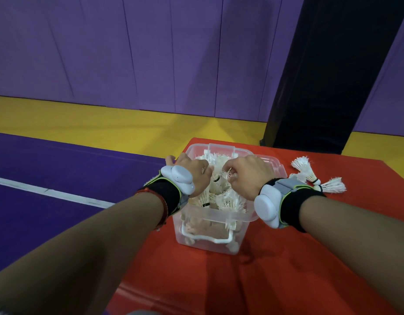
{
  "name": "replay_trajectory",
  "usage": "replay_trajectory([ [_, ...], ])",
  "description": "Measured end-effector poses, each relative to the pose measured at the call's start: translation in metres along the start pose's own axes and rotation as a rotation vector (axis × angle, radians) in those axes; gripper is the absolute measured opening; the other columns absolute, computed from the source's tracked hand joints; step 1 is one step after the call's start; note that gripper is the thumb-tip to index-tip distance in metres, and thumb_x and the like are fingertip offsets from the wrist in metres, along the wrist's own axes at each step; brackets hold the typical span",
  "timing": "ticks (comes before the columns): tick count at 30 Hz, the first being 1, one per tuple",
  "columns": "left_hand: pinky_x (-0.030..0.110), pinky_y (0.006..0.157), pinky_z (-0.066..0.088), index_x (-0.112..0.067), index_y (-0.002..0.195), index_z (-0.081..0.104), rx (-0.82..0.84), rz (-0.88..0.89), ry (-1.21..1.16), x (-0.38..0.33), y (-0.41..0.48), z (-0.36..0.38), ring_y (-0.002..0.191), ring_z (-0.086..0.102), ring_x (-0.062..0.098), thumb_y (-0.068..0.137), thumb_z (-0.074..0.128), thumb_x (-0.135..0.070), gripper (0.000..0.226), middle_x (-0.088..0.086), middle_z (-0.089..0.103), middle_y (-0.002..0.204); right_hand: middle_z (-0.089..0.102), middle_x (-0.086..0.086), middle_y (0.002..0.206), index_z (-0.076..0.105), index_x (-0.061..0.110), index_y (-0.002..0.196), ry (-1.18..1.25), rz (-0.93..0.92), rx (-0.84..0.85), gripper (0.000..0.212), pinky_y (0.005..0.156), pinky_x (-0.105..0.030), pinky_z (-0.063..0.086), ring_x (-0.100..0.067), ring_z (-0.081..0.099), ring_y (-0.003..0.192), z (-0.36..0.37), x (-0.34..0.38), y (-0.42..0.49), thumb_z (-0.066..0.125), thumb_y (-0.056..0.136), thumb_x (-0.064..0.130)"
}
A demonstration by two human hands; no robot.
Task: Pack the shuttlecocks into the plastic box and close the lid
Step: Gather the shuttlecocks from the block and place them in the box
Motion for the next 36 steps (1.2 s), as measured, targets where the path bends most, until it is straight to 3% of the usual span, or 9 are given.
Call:
replay_trajectory([
  [6,0.049,0.106,0.019,-0.045,0.107,0.063,0.003,0.046,-0.012,-0.002,-0.013,-0.008,0.121,0.042,0.019,0.096,0.028,-0.055,0.037,-0.007,0.06,0.091,0.068,0.003,0.104,0.067,0.039,0.115,0.015,-0.014,0.083,0.036,0.083,-0.036,0.052,-0.026,0.062,0.101,-0.002,0.001,-0.014,0.056,0.083,0.023],
  [11,0.041,0.099,0.026,-0.039,0.113,0.064,-0.109,0.173,-0.02,-0.007,-0.027,-0.014,0.132,0.034,0.018,0.1,0.036,-0.048,0.032,-0.014,0.045,0.14,0.07,-0.002,0.11,0.066,0.038,0.119,0.024,0.006,0.076,0.037,0.086,-0.034,0.05,-0.029,0.062,0.103,-0.009,-0.004,-0.028,0.049,0.089,0.025],
  [13,0.04,0.1,0.027,-0.038,0.119,0.062,-0.083,0.193,-0.017,-0.012,-0.029,-0.014,0.135,0.031,0.018,0.101,0.038,-0.044,0.031,-0.014,0.039,0.146,0.069,-0.004,0.113,0.066,0.036,0.122,0.024,0.011,0.084,0.039,0.089,-0.035,0.049,-0.03,0.061,0.107,-0.011,-0.006,-0.035,0.047,0.09,0.024],
  [17,0.041,0.102,0.029,-0.034,0.122,0.059,0.009,0.243,0.014,-0.022,-0.022,-0.015,0.132,0.038,0.019,0.102,0.037,-0.039,0.03,-0.011,0.052,0.136,0.069,-0.007,0.112,0.068,0.034,0.119,0.022,0.017,0.103,0.04,0.088,-0.037,0.051,-0.033,0.059,0.108,-0.007,-0.01,-0.041,0.049,0.087,0.02],
  [21,0.042,0.096,0.032,-0.028,0.108,0.059,0.053,0.274,0.098,-0.028,-0.013,-0.01,0.115,0.049,0.021,0.102,0.031,-0.033,0.029,-0.008,0.064,0.11,0.07,-0.007,0.11,0.069,0.033,0.117,0.026,0.009,0.094,0.039,0.085,-0.035,0.051,-0.032,0.059,0.107,-0.008,-0.012,-0.039,0.05,0.087,0.017],
  [25,0.038,0.089,0.03,-0.027,0.095,0.053,0.068,0.259,0.191,-0.027,-0.008,-0.002,0.106,0.05,0.023,0.098,0.036,-0.024,0.017,-0.005,0.064,0.101,0.07,-0.003,0.114,0.067,0.035,0.119,0.068,-0.009,0.073,0.039,0.088,-0.034,0.051,-0.03,0.06,0.108,-0.006,-0.008,-0.036,0.052,0.087,0.019],
  [28,0.035,0.087,0.03,-0.03,0.092,0.05,0.05,0.26,0.209,-0.021,-0.004,0.007,0.109,0.049,0.021,0.096,0.039,-0.021,0.015,-0.008,0.058,0.108,0.062,0.0,0.121,0.065,0.029,0.122,0.11,-0.013,-0.007,0.038,0.09,-0.035,0.047,-0.026,0.054,0.114,-0.005,-0.005,-0.035,0.057,0.085,0.019],
  [31,0.034,0.092,0.034,-0.035,0.108,0.057,-0.049,0.289,0.213,-0.019,-0.003,0.015,0.119,0.041,0.019,0.099,0.038,-0.033,0.021,-0.01,0.043,0.128,0.043,0.004,0.127,0.054,0.025,0.13,0.116,-0.065,-0.093,0.049,0.087,-0.035,0.042,-0.021,0.044,0.117,-0.003,-0.005,-0.033,0.062,0.081,0.019],
  [36,0.032,0.091,0.043,-0.032,0.11,0.058,-0.177,0.275,-0.009,-0.011,0.001,0.016,0.108,0.049,0.019,0.095,0.051,-0.033,0.016,-0.007,0.042,0.126,0.033,0.006,0.154,0.043,0.028,0.144,0.08,-0.105,0.061,0.058,0.104,-0.039,0.039,-0.028,0.047,0.128,0.003,-0.004,-0.032,0.051,0.087,0.02],
])
Point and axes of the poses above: each hand's wrist, its own y-axis towards the middle knuckle, its own z-axis out of the palm, x = y × z, the point moved 3 cm from there along y, towards the middle knuckle
